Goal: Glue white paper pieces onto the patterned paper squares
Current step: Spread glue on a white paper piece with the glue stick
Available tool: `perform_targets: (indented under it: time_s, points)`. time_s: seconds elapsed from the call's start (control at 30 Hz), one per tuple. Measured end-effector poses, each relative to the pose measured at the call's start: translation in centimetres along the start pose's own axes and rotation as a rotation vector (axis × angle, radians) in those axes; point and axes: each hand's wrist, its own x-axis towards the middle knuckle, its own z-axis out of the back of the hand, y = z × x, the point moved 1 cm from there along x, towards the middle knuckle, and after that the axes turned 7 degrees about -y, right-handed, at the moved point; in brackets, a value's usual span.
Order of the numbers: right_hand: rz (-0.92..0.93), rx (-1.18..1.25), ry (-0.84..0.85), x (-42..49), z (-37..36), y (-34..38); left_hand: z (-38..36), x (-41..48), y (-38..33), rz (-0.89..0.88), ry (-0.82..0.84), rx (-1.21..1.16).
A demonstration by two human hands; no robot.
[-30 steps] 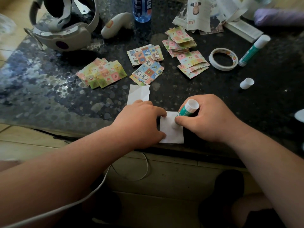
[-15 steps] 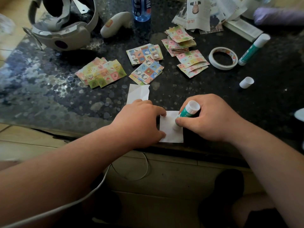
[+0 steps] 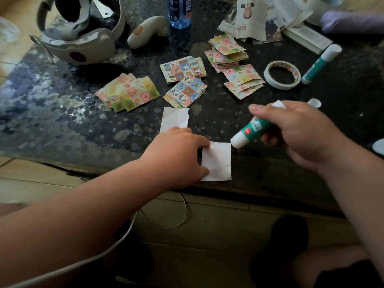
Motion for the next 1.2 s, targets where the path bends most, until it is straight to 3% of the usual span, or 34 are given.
perform_targets:
  time_s: [0.23, 0.47, 0.73, 0.8, 0.97, 1.2]
  points:
    - [-0.275, 0.397, 0.224, -0.5, 0.6, 0.7, 0.1, -0.1, -0.1, 0.004, 0.004, 0.002]
    - [-0.213, 0.38, 0.269, -0.4, 0.2, 0.9, 0.6, 0.3, 0.2, 0.02, 0.067, -0.047]
    - [-0.096, 0.369, 0.172, 0.2, 0.4, 1.7, 0.4, 0.3, 0.0, 0.031, 0.017, -0.094]
    - [-0.047, 0.275, 0.103, 0.8, 0.6, 1.1, 0.5, 0.4, -0.1, 0.041, -0.056, -0.149]
    - [0.24, -0.362, -0.154, 1.6, 1.1, -0.4, 1.8, 0.9, 0.1, 0.066, -0.223, -0.238]
    - [0.302, -0.505, -0.177, 1.4, 0.1, -1.4, 2.1, 1.0, 0.2, 0.141, -0.212, -0.305]
